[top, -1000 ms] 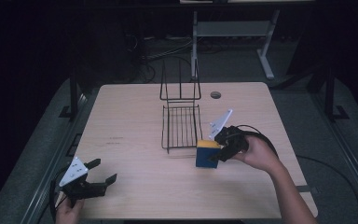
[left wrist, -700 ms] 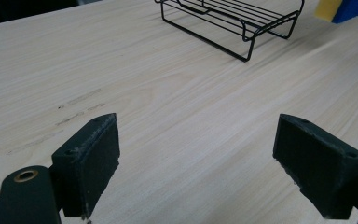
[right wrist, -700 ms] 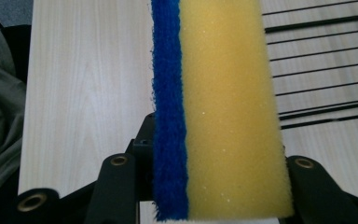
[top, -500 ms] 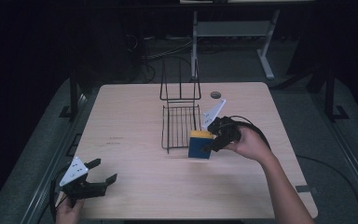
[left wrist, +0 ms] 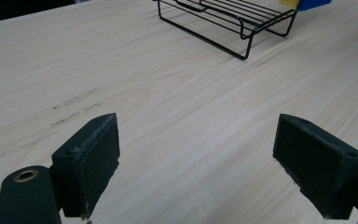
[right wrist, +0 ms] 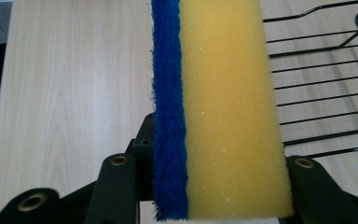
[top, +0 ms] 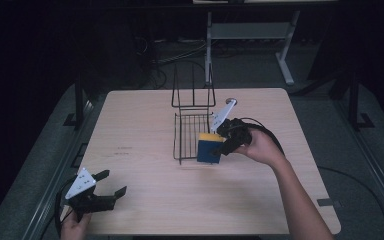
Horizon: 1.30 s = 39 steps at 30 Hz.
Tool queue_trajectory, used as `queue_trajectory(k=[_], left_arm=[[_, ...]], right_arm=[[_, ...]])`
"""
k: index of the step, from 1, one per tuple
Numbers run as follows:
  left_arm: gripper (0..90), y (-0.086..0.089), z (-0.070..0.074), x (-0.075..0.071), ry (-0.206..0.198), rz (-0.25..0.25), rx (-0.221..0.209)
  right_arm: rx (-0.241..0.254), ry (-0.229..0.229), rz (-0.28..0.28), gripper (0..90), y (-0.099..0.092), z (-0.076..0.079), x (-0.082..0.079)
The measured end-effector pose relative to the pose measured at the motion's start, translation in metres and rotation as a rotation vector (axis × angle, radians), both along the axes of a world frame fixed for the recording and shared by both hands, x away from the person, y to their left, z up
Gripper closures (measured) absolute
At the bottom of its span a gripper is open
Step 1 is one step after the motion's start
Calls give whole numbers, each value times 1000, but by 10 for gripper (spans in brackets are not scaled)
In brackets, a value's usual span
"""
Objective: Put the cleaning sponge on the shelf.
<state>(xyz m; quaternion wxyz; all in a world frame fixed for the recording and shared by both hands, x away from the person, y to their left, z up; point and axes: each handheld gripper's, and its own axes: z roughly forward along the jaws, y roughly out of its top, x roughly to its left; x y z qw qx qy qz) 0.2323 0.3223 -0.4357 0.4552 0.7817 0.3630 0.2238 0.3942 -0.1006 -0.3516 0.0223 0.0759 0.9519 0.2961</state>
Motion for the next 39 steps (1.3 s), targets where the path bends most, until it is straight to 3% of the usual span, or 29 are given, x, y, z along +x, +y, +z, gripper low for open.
queue_trajectory(k=[16, 28, 35, 39], left_arm=[[141, 1, 0, 0, 2, 0, -4], [141, 1, -1, 0, 1, 0, -4], [141, 0, -1, 1, 4, 1, -5], [141, 1, -1, 0, 1, 0, -2]], right_arm=[[37, -10, -53, 555, 0, 2, 30], [81, -19, -84, 555, 0, -2, 45], [88, -13, -94, 554, 2, -6, 56], [77, -34, -92, 551, 8, -8, 63]])
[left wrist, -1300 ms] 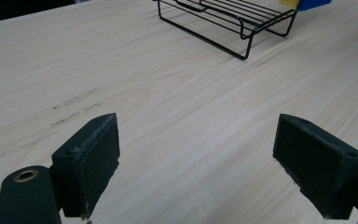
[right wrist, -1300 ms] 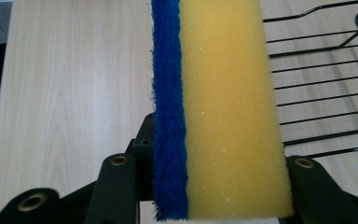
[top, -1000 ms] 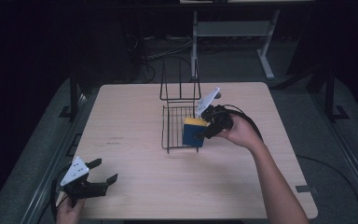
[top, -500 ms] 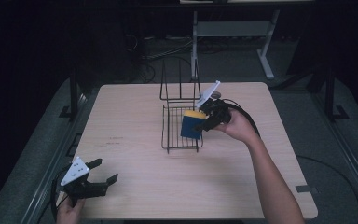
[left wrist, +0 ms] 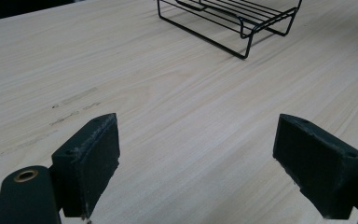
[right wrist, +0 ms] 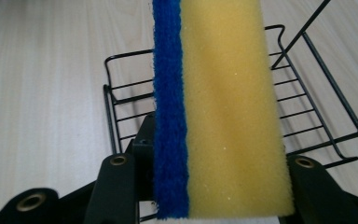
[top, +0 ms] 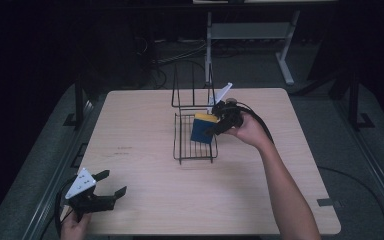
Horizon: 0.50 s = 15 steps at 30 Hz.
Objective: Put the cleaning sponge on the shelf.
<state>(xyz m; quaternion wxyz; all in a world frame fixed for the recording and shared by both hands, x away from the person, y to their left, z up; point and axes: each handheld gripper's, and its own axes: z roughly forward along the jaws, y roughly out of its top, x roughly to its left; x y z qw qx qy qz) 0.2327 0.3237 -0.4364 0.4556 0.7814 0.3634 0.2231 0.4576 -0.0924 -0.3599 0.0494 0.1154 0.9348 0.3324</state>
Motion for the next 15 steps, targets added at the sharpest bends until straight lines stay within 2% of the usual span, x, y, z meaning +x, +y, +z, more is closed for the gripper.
queue_trajectory(k=[4, 7, 14, 15], left_arm=[[141, 1, 0, 0, 3, 2, -1], [141, 1, 0, 0, 1, 0, 1], [141, 0, 0, 0, 2, -1, 1], [141, 0, 0, 0, 1, 0, 1]], right_arm=[[12, 5, -23, 551, 0, -5, 5], [-4, 13, -31, 550, 0, -8, 7], [-14, -11, -32, 552, 2, -13, 12], [-9, -2, -40, 552, 1, -14, 13]])
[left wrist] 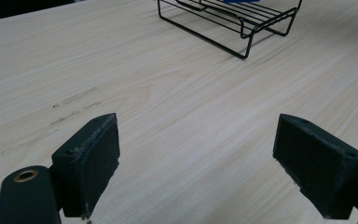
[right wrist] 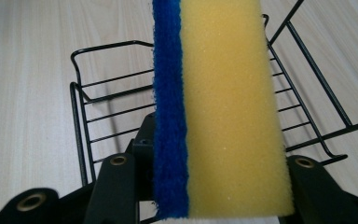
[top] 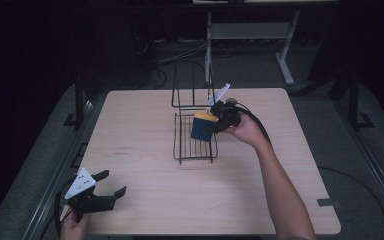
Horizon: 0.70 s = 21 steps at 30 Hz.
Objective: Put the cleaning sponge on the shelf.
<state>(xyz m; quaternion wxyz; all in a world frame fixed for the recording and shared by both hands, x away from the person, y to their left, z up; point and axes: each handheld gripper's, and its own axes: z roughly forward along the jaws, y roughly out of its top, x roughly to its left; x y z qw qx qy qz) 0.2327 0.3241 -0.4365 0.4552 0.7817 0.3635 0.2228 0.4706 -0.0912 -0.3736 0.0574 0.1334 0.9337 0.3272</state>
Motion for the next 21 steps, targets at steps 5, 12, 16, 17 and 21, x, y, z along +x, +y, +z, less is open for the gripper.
queue_trajectory(k=[5, 12, 16, 17, 21], left_arm=[[141, 0, 0, 0, 3, 0, -1], [141, 0, 0, 0, 3, -1, 0], [141, 0, 0, 0, 3, 3, -1], [141, 0, 0, 0, 3, 3, -2], [141, 0, 0, 0, 2, -1, 2]], right_arm=[[-12, 35, -5, 538, -1, -5, 4], [-4, 33, -10, 502, 1, -6, 4], [4, 30, -16, 474, 0, -5, 4], [2, 28, -16, 463, 0, -5, 5], [4, 30, -27, 429, -1, -5, 5]])
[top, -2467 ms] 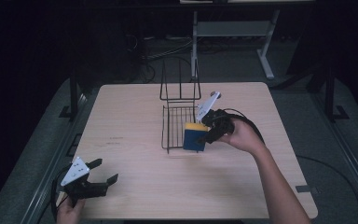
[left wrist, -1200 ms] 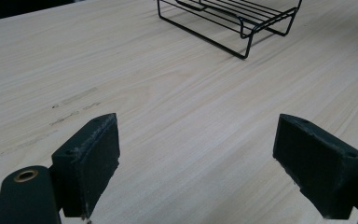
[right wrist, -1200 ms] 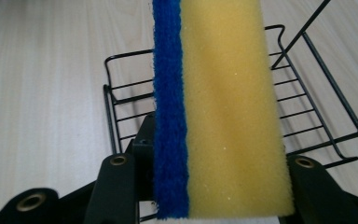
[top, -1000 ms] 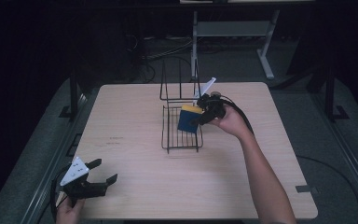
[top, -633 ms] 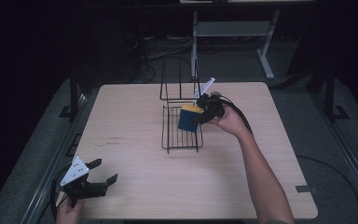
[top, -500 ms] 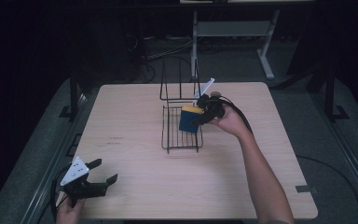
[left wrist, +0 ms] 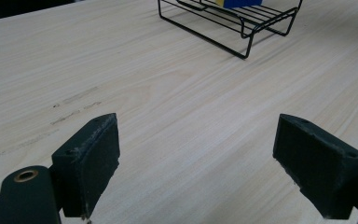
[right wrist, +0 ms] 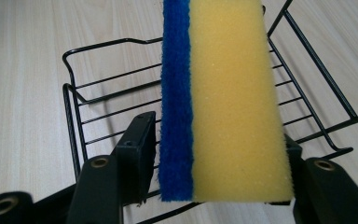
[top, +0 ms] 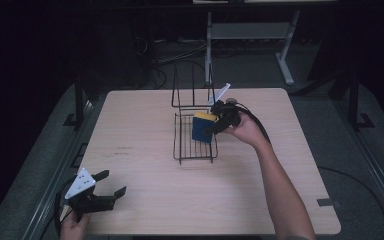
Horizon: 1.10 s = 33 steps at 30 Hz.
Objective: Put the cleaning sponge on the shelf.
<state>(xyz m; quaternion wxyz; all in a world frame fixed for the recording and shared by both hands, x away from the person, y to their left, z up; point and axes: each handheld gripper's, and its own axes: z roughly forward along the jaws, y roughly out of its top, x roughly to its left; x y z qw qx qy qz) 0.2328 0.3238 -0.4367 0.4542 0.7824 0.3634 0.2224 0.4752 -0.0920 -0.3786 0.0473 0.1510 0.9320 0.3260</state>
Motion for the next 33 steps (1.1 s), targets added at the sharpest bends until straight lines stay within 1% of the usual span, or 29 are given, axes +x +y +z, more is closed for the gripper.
queue_trajectory(k=[2, 8, 12, 14, 16, 19, 21, 24, 25, 27, 33], left_arm=[[141, 0, 0, 0, -1, 1, -3], [141, 0, 0, 0, -1, 2, -1], [141, 0, 0, 0, -1, 1, 0], [141, -1, 0, 0, 1, 1, -2], [141, -1, 0, 0, 1, 1, -2], [141, -1, 0, 0, 2, 2, 0], [141, -2, 0, 0, 1, 3, -4], [141, -2, 0, 0, 1, 5, -5], [141, -2, 0, 1, 1, 3, -4], [141, -2, 0, 1, 1, 4, -5], [141, -2, 0, 1, 5, 6, -3]], right_arm=[[1, 10, -4, 417, -1, 1, -1], [12, 10, -12, 382, -2, 2, -1], [10, 15, -15, 352, -4, 2, -2], [7, 26, -14, 322, -5, 2, -1], [8, 29, -14, 314, -5, 2, -2], [7, 30, -17, 283, -7, 6, -4], [7, 28, -13, 278, -8, 7, -3], [6, 39, -18, 262, -11, 8, -4], [-3, 43, -15, 256, -12, 8, -6], [-5, 45, -14, 255, -12, 8, -6], [-6, 48, -15, 237, -21, 10, -10]])
